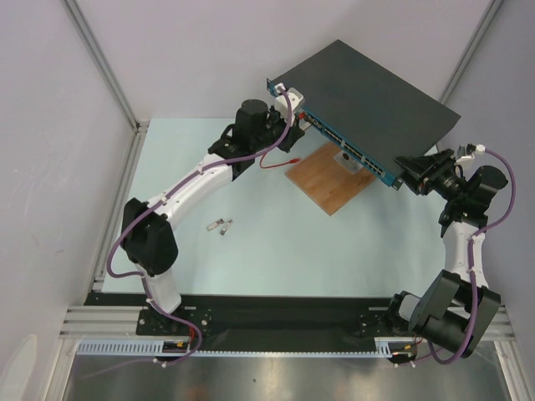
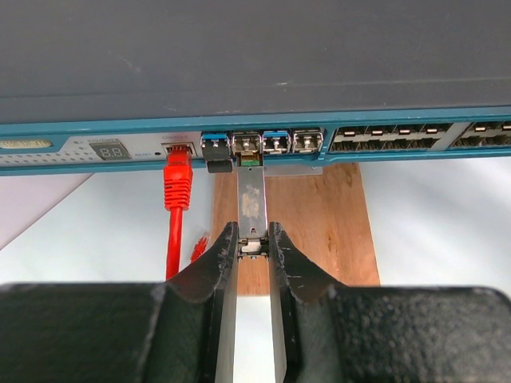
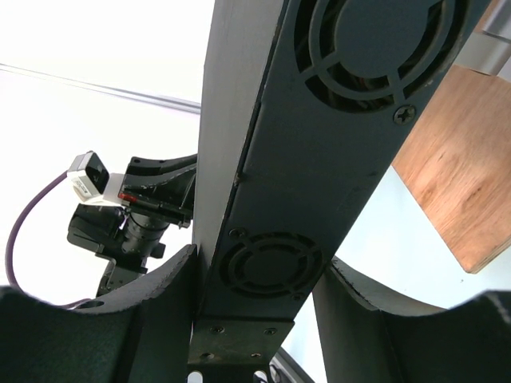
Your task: Insert the plug into the switch port
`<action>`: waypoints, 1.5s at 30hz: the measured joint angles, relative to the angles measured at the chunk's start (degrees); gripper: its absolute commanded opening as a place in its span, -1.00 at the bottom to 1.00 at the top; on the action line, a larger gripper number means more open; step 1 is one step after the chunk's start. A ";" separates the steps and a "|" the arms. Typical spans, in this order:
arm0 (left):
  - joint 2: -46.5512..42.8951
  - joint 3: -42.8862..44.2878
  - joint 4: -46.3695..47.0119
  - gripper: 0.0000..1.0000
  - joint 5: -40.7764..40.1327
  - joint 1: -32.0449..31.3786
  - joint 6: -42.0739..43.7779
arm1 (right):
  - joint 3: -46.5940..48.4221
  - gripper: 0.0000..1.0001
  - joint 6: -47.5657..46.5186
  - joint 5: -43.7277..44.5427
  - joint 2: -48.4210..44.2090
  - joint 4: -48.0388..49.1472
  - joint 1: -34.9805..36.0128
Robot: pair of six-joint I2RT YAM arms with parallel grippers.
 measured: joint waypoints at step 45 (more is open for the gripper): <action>8.96 12.52 -5.01 -0.79 2.95 0.50 -3.32 | 1.79 -1.00 -1.51 -1.46 1.11 -2.95 0.04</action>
